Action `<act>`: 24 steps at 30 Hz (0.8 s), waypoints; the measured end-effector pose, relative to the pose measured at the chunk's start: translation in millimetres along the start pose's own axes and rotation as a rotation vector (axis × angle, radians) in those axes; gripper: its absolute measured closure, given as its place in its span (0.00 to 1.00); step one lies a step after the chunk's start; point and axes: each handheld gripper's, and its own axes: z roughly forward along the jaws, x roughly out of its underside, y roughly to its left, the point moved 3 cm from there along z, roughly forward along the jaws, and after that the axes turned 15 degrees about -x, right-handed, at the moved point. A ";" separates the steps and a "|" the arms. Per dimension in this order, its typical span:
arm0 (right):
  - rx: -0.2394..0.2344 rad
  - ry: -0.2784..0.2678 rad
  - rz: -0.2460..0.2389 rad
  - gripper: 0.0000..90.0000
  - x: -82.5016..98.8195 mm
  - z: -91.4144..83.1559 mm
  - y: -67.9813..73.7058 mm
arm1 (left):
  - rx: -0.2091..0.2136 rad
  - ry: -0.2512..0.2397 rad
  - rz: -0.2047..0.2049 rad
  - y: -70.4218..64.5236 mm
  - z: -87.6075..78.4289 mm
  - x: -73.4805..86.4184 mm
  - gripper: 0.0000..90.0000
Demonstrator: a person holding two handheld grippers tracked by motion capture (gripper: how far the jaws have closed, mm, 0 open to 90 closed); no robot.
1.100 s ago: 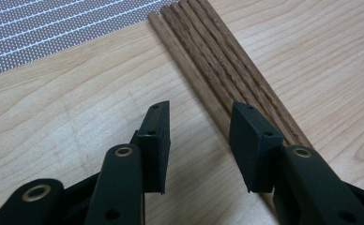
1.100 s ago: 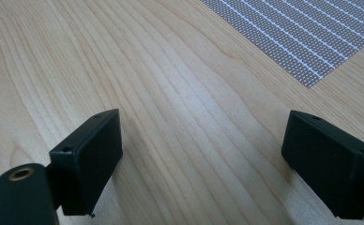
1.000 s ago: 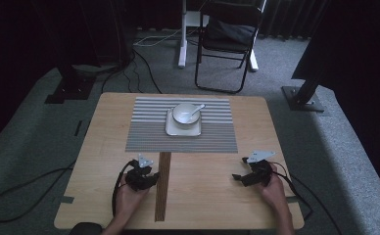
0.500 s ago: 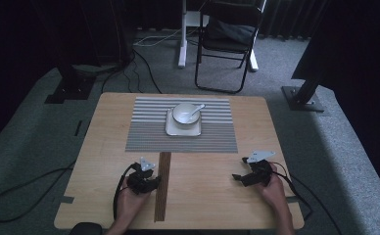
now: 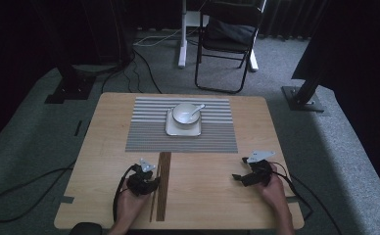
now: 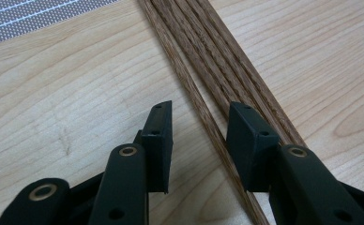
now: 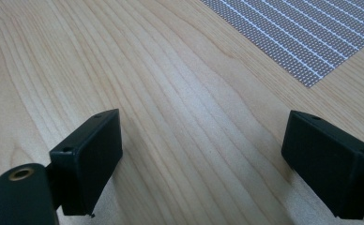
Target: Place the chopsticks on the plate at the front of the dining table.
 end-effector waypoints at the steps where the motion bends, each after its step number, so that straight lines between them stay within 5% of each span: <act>1: 0.000 0.000 0.000 0.13 0.0 0.0 0.0 | 0.001 0.004 -0.004 -0.5 -0.2 1.0 0.69; 24: 0.000 0.001 0.000 0.14 0.0 0.0 0.0 | -0.026 0.002 0.004 -0.3 -3.1 4.6 0.81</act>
